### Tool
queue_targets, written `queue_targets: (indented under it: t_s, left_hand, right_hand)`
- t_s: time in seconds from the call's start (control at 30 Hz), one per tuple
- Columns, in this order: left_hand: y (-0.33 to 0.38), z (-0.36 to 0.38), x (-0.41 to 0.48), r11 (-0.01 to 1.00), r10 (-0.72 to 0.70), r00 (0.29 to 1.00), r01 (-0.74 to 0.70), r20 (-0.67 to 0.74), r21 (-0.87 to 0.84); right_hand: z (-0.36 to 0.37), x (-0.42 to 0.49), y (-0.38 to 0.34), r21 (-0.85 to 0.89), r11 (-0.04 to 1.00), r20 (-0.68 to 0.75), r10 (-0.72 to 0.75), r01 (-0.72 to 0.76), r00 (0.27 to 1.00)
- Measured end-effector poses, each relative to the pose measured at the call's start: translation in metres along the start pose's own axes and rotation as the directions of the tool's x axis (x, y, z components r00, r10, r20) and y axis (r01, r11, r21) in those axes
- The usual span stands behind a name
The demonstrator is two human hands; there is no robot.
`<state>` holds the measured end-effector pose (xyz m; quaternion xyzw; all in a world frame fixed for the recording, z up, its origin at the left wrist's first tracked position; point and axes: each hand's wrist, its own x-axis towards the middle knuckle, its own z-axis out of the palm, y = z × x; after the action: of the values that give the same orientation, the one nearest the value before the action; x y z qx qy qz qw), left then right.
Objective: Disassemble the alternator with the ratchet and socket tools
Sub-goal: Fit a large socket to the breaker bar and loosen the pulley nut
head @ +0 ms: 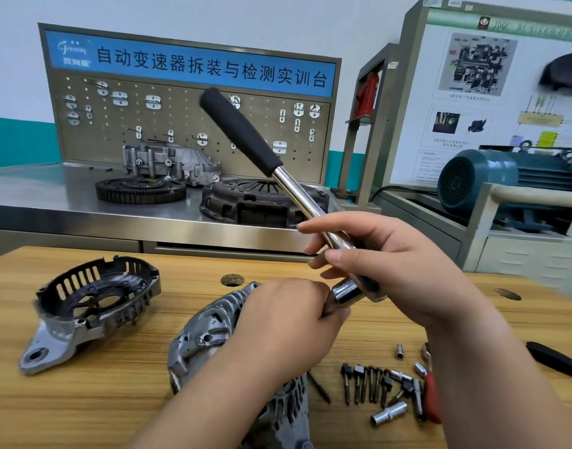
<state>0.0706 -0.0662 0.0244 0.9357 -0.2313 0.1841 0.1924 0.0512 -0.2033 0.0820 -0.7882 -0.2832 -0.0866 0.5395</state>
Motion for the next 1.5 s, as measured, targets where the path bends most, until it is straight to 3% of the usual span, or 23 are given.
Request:
queue_targets:
  t_s: [0.23, 0.37, 0.47, 0.6, 0.8, 0.93, 1.1, 1.23, 1.33, 1.4, 1.5]
  left_hand:
    - [0.002, 0.000, 0.001, 1.000, -0.013, 1.000, 0.012, 0.007, 0.012]
    - [0.001, 0.002, 0.001, 1.000, 0.004, 1.000, -0.004, -0.005, 0.013]
    - [0.000, 0.003, 0.001, 1.000, -0.005, 1.000, 0.005, -0.008, 0.004]
    - [-0.002, 0.002, 0.001, 0.998, -0.035, 0.999, 0.034, -0.020, -0.052]
    - [-0.002, 0.000, 0.001, 1.000, -0.026, 1.000, 0.026, 0.005, -0.001]
    - [0.000, 0.000, 0.000, 1.000, -0.009, 1.000, 0.009, -0.009, 0.005]
    - [0.000, 0.002, 0.000, 1.000, 0.012, 0.999, -0.012, -0.041, 0.014]
    - [0.000, 0.003, 0.000, 1.000, 0.022, 0.999, -0.021, -0.045, 0.013]
    - [0.001, 0.004, 0.001, 1.000, 0.024, 0.999, -0.024, -0.041, 0.006]
    - [0.000, 0.004, 0.001, 1.000, 0.018, 0.999, -0.019, -0.037, -0.005]
    - [0.000, 0.002, 0.001, 1.000, -0.007, 0.999, 0.007, -0.034, -0.018]
  right_hand:
    - [0.012, 0.006, 0.007, -0.283, 0.931, -0.283, 0.148, -0.230, 0.948]
    - [0.011, 0.006, 0.008, -0.343, 0.878, -0.328, 0.222, -0.335, 0.918]
    - [0.009, 0.003, 0.008, -0.371, 0.889, -0.288, 0.166, -0.269, 0.943]
    - [0.010, -0.001, 0.000, -0.401, 0.916, -0.144, -0.026, -0.034, 0.989]
    - [0.007, -0.002, -0.005, -0.161, 0.974, -0.008, -0.160, 0.157, 0.987]
    - [0.003, -0.003, -0.006, -0.089, 0.989, -0.015, -0.116, 0.114, 0.993]
    - [0.011, 0.001, -0.002, -0.123, 0.991, -0.205, 0.033, -0.059, 0.978]
    - [0.018, 0.004, 0.004, -0.346, 0.906, -0.379, 0.105, -0.246, 0.919]
    - [0.016, 0.005, 0.005, -0.420, 0.841, -0.404, 0.165, -0.342, 0.900]
    - [0.013, 0.004, 0.006, -0.434, 0.833, -0.386, 0.171, -0.342, 0.906]
    - [0.012, 0.002, 0.004, -0.436, 0.877, -0.308, 0.064, -0.201, 0.949]
